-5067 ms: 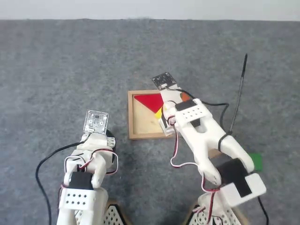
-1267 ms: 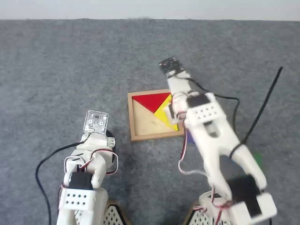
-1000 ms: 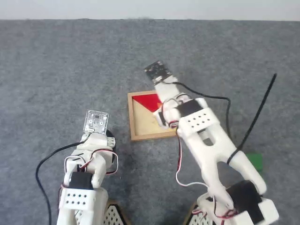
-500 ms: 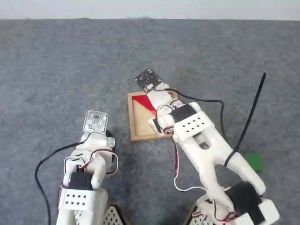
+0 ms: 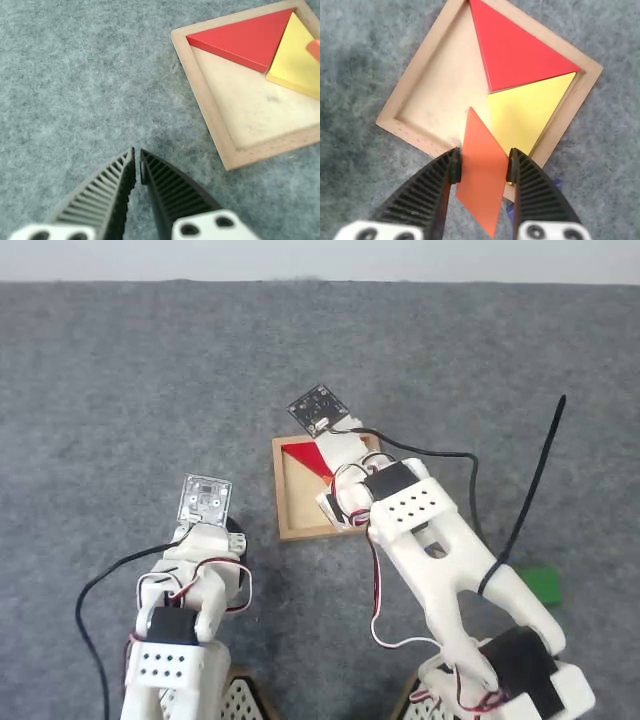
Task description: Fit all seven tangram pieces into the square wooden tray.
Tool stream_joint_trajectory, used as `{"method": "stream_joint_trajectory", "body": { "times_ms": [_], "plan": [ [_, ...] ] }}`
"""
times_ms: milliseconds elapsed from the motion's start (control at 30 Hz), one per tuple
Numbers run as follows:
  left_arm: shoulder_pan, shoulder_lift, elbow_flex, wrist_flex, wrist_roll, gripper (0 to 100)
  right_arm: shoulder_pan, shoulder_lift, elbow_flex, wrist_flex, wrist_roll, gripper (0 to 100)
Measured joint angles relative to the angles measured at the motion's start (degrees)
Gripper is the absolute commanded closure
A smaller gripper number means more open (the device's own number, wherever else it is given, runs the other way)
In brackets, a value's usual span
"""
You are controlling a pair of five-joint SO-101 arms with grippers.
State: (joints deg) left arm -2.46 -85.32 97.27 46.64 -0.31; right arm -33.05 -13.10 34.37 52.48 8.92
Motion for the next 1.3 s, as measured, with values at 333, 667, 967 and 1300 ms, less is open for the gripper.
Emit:
{"method": "stream_joint_trajectory", "body": {
  "times_ms": [333,667,967,1300],
  "plan": [
    [0.0,0.0,0.0,0.0,0.0,98,0.0,0.0,0.5,0.0,-1.8,90.2],
    [0.0,0.0,0.0,0.0,0.0,98,0.0,0.0,0.5,0.0,-2.0,90.2],
    [0.0,0.0,0.0,0.0,0.0,98,0.0,0.0,0.5,0.0,-2.0,90.2],
    [0.0,0.0,0.0,0.0,0.0,98,0.0,0.0,0.5,0.0,-3.7,90.2]
  ]
}}
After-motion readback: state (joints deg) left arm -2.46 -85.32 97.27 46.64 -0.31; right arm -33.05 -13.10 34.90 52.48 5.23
